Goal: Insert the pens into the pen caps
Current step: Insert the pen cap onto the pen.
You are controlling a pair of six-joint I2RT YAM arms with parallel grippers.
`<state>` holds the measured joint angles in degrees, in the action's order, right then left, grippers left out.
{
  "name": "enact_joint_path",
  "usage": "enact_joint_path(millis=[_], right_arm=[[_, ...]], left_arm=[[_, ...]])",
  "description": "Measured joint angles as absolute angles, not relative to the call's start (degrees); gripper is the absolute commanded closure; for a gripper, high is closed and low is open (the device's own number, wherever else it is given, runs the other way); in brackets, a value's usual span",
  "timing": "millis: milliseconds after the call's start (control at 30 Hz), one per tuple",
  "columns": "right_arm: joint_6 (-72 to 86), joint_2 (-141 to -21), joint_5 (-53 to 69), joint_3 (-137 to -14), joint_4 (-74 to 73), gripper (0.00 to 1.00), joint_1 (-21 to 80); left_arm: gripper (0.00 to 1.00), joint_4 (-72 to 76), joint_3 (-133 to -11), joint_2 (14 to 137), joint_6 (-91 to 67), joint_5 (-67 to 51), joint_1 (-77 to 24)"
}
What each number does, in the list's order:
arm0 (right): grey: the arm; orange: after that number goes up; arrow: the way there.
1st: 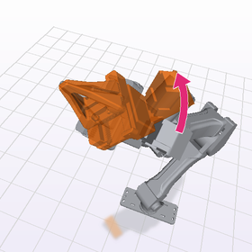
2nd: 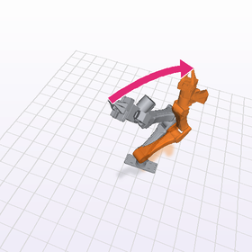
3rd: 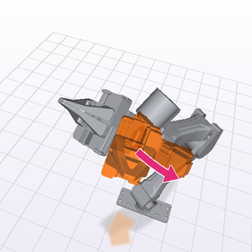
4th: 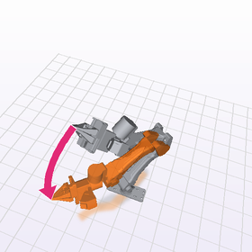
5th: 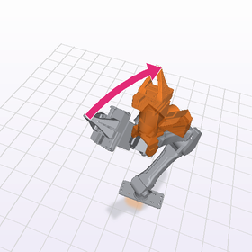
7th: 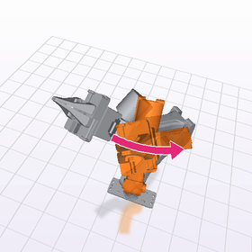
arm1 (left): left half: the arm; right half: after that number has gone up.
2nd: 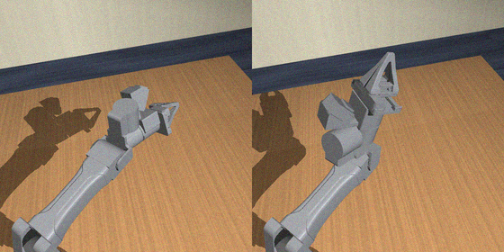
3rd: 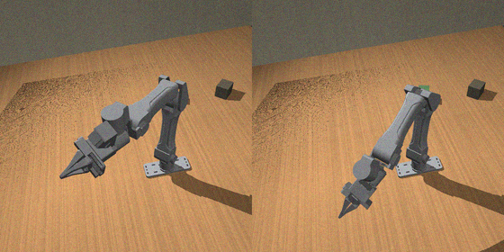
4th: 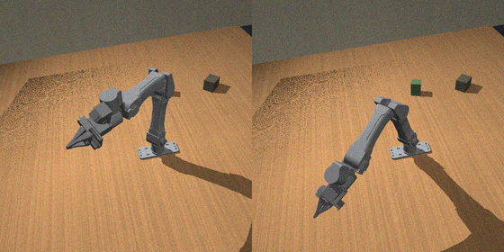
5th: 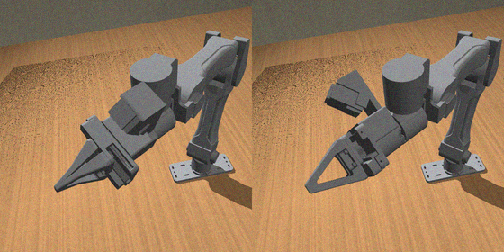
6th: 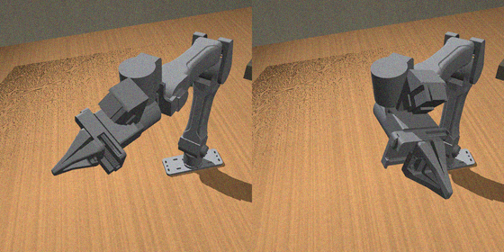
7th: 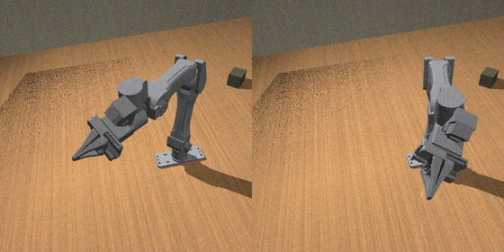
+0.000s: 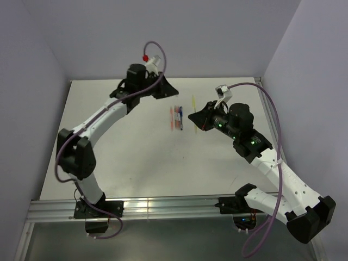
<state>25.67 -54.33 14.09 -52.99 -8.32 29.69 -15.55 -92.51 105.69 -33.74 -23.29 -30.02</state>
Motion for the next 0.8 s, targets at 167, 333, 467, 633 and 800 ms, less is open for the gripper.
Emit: enact_joint_path(millis=[167, 333, 467, 633, 800], right_arm=[[25.91, -54.11, 16.88, -53.01, -6.17, 1.0, 29.67], [27.2, -57.67, 20.93, -54.26, -3.86, 1.0, 29.63], [28.08, -62.15, 22.72, -56.73, -3.51, 1.0, 30.2], [29.39, -65.23, 25.06, -58.08, -2.11, 1.0, 31.33], [30.06, -66.24, 26.79, -58.0, -0.75, 1.0, 32.53]], left_arm=[[1.0, 12.03, -81.28, 92.53, -49.1, -34.68, -23.81], [1.0, 34.98, -68.88, 87.92, -61.82, -40.47, -20.1], [1.0, 46.65, -61.19, 86.72, -67.88, -41.93, -20.32], [1.0, 56.27, -56.34, 85.49, -71.85, -41.8, -20.4], [1.0, 61.43, -55.13, 84.53, -72.71, -41.1, -20.4]])
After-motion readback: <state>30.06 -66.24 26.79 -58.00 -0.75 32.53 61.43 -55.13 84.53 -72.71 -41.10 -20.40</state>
